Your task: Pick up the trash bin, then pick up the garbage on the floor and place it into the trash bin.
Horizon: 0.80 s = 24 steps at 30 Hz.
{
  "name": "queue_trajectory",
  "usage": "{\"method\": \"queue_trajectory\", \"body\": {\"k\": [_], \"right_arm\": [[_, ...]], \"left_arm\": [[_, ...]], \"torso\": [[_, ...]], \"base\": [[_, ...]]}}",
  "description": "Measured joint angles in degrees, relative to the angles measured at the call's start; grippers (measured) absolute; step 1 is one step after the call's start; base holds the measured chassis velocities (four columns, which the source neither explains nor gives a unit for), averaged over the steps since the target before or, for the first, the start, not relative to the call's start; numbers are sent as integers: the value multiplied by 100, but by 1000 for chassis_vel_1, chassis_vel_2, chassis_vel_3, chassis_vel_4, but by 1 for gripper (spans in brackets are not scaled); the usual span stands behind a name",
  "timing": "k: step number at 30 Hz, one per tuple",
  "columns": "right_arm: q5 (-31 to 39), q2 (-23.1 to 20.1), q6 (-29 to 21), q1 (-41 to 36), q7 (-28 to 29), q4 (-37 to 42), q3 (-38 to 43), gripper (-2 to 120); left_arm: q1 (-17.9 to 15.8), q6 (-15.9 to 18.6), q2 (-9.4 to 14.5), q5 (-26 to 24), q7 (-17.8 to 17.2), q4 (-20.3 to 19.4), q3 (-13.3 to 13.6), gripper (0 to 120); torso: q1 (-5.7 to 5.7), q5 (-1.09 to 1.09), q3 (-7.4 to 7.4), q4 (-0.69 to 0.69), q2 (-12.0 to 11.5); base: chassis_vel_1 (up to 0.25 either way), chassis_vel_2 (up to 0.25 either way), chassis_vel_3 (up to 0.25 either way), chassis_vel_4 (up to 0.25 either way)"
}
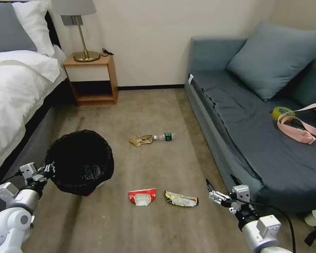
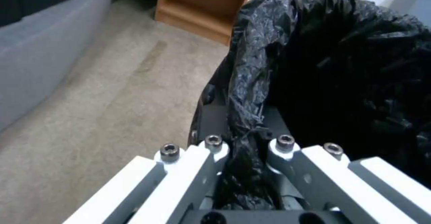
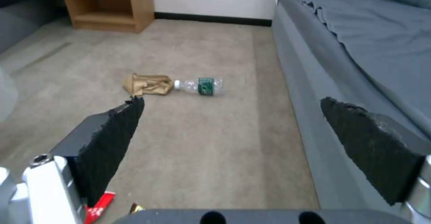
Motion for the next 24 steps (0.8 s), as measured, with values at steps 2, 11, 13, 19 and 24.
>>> {"method": "queue_trajectory", "body": {"k": [2, 11, 13, 19, 24], "right_arm": [[-13, -7, 17, -18, 2, -39, -13, 100], [-56, -41, 107, -239, 182, -65, 200, 100], [-62, -92, 127, -273, 218, -59, 270, 100], [173, -671, 22, -153, 325, -168, 330, 100], [609, -1551, -121, 69, 349, -481, 289, 100]], "left_arm": [[48, -9, 2, 14, 20, -36, 52, 5], [-18, -36, 276, 40, 41, 17, 467, 5], [-51, -45, 323, 45, 52, 45, 555, 5], [120, -90, 303, 197, 91, -68, 613, 5], [199, -151, 74, 523, 158, -123, 536, 5]], "torso": [[0, 0, 0, 0, 0], [0, 0, 0, -1, 0], [0, 0, 0, -3, 0], [0, 1, 0, 1, 0], [0, 2, 0, 0, 0]], "base": [[-113, 127, 103, -104], [-54, 60, 40, -51], [0, 0, 0, 0], [0, 0, 0, 0], [0, 0, 0, 0]]}}
